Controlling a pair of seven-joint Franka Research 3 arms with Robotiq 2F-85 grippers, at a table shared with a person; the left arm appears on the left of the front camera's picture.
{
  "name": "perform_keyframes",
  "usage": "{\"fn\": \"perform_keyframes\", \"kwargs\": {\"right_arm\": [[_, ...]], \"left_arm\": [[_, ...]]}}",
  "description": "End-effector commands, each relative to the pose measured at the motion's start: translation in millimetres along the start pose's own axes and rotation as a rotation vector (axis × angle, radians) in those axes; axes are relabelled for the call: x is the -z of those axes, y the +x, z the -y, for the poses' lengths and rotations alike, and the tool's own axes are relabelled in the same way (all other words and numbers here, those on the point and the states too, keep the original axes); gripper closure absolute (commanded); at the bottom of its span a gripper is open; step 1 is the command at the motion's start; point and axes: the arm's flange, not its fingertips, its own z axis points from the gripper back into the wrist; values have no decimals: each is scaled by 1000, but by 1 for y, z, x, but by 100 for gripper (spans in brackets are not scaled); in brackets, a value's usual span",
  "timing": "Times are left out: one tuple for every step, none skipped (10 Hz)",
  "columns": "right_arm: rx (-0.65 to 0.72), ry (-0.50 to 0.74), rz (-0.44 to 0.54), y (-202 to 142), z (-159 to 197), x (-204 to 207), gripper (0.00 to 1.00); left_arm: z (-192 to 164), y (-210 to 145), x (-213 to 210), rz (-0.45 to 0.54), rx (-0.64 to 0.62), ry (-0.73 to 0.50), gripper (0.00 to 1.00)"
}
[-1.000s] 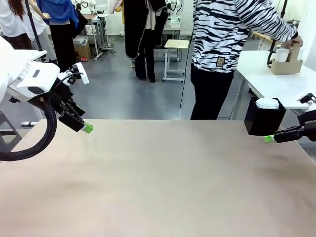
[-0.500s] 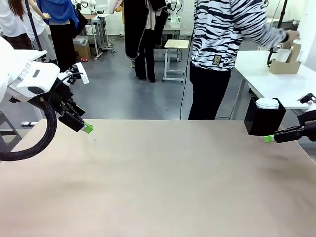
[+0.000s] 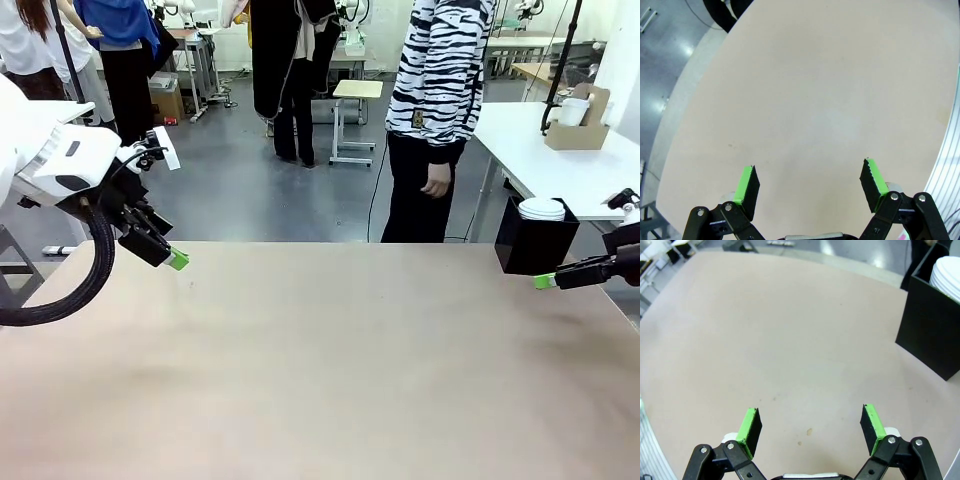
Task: Pour a drink into a cup and package it in a carrier.
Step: Insert the held 600 ml Paper Cup into the Cup Carrier.
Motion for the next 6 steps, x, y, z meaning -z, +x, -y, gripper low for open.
{"fn": "perform_keyframes", "kwargs": {"right_arm": [[-3,9,-2,-2,1,-2,0],[-3,9,-2,-2,1,-2,0],[-3,9,-2,-2,1,-2,0],[-3,9,-2,-2,1,-2,0],[-3,9,-2,-2,1,-2,0],[-3,9,-2,-2,1,-2,0]], "left_arm": [[0,0,0,7,-16,-9,0],[0,0,0,7,-16,-9,0],[0,0,0,7,-16,-9,0],[0,0,0,7,-16,-9,0],[0,0,0,7,-16,-9,0],[0,0,0,7,-16,-9,0]]}}
